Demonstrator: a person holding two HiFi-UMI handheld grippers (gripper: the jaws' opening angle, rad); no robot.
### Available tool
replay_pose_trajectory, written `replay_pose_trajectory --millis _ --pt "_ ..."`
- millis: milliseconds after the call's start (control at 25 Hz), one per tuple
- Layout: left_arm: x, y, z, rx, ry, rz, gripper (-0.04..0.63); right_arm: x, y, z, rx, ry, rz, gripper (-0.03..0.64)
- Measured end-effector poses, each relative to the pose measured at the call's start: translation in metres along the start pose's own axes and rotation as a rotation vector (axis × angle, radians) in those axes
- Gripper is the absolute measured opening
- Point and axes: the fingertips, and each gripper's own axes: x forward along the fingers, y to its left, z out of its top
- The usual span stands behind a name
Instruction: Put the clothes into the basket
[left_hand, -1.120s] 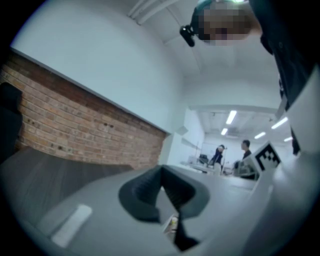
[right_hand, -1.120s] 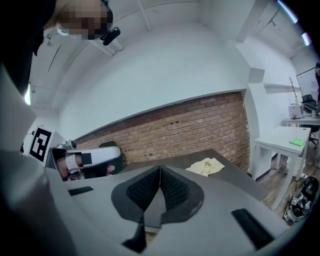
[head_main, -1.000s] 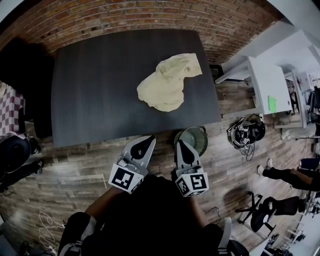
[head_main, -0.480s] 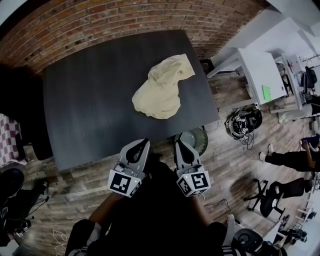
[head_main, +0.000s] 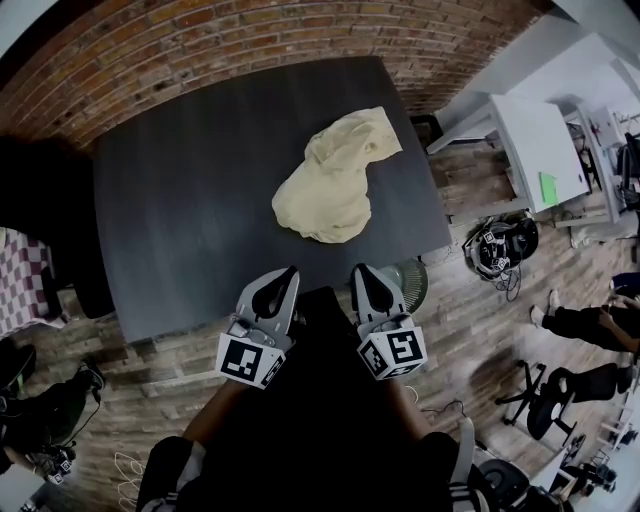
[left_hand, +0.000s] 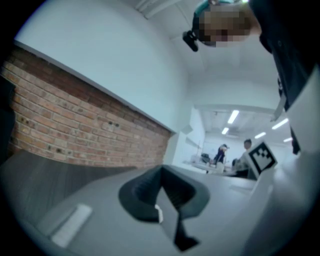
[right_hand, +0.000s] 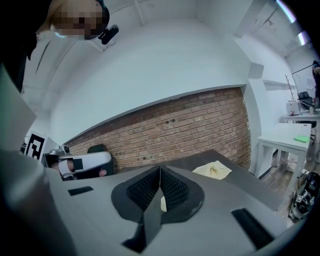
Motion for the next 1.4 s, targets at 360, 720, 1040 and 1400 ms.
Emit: replay_pose_trajectory --millis 360,720,1040,1400 --pt "0.051 0.016 0.01 0.002 -0.002 0.051 0.006 0.055 -0.031 0.016 0.012 0.04 0.079 0.006" --pt "0.127 0.032 0.014 -0.003 0.015 0.108 0.006 0.107 -0.082 0.019 0.042 0.118 0.161 0.008" --pt "0.164 0.041 0.013 0.0 0.029 0.173 0.006 0.146 -0.116 0.007 0.063 0.196 0.216 0.02" --pt "0.166 0.072 0.003 -0.031 0.057 0.185 0.005 0.184 -0.128 -0.015 0.09 0.266 0.162 0.137"
